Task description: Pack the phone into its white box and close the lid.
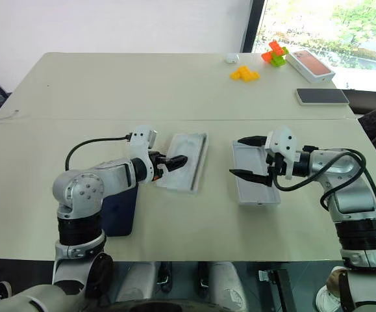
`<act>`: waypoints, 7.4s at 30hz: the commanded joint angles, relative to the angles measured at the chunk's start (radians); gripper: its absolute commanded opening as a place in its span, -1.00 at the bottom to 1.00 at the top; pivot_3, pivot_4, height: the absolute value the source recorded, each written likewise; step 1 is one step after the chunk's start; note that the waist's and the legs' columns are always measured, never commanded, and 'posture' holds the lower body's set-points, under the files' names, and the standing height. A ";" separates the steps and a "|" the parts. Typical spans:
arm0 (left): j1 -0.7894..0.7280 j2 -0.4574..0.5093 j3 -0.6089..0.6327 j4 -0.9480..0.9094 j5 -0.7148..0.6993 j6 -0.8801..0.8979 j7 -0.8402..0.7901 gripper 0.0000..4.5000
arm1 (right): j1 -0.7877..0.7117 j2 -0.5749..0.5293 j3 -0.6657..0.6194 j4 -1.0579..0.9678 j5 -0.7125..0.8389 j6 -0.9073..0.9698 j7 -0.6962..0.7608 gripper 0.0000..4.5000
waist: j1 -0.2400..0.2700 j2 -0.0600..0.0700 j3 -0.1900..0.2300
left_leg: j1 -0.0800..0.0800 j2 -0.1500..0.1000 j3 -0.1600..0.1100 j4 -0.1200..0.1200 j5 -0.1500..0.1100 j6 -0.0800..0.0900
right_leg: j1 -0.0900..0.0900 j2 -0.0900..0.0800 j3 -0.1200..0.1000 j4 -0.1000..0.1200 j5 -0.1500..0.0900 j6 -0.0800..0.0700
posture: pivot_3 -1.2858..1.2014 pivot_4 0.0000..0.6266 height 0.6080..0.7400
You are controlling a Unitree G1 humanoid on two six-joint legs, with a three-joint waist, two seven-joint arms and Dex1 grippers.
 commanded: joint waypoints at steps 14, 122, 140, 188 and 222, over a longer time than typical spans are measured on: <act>-0.050 -0.002 0.049 -0.017 -0.014 -0.098 -0.072 0.62 | -0.040 0.026 -0.016 -0.016 0.006 -0.002 -0.019 1.00 | 0.000 0.000 0.000 | 0.000 0.000 0.000 0.000 0.000 0.000 | 0.000 0.000 0.000 0.000 0.000 0.000 | 0.03 -0.52 0.95; 0.540 0.666 0.561 0.009 -0.734 0.151 -0.159 1.00 | -0.121 0.339 0.475 -0.053 -0.465 -0.448 -0.225 -0.97 | -0.004 0.000 0.000 | -0.001 -0.001 0.000 -0.002 -0.001 0.000 | -0.003 -0.004 0.000 0.000 0.001 -0.006 | 0.03 -0.52 0.95; 0.522 0.664 0.435 0.048 -0.724 0.060 -0.100 1.00 | -0.239 0.410 0.633 0.167 -0.727 -0.648 -0.292 -0.97 | -0.003 0.000 0.000 | 0.000 -0.001 0.000 -0.002 -0.001 0.000 | -0.002 -0.004 0.000 0.000 0.001 -0.006 | 0.03 -0.52 0.95; 0.474 0.638 0.210 0.158 -0.964 0.012 0.142 1.00 | -0.322 0.531 0.740 0.297 -0.997 -0.611 -0.480 -0.97 | -0.004 0.008 -0.017 | 0.019 -0.004 0.000 -0.016 -0.001 -0.001 | 0.017 -0.005 0.000 -0.012 -0.002 -0.003 | 0.03 -0.52 0.95; 0.584 0.791 0.020 0.151 -1.287 -0.285 0.255 -0.99 | -0.325 0.532 0.718 0.277 -0.961 -0.602 -0.455 -1.00 | -0.009 0.009 -0.020 | 0.019 -0.004 0.000 -0.019 -0.002 -0.004 | 0.015 -0.005 0.000 -0.015 -0.005 -0.007 | 0.03 -0.52 0.95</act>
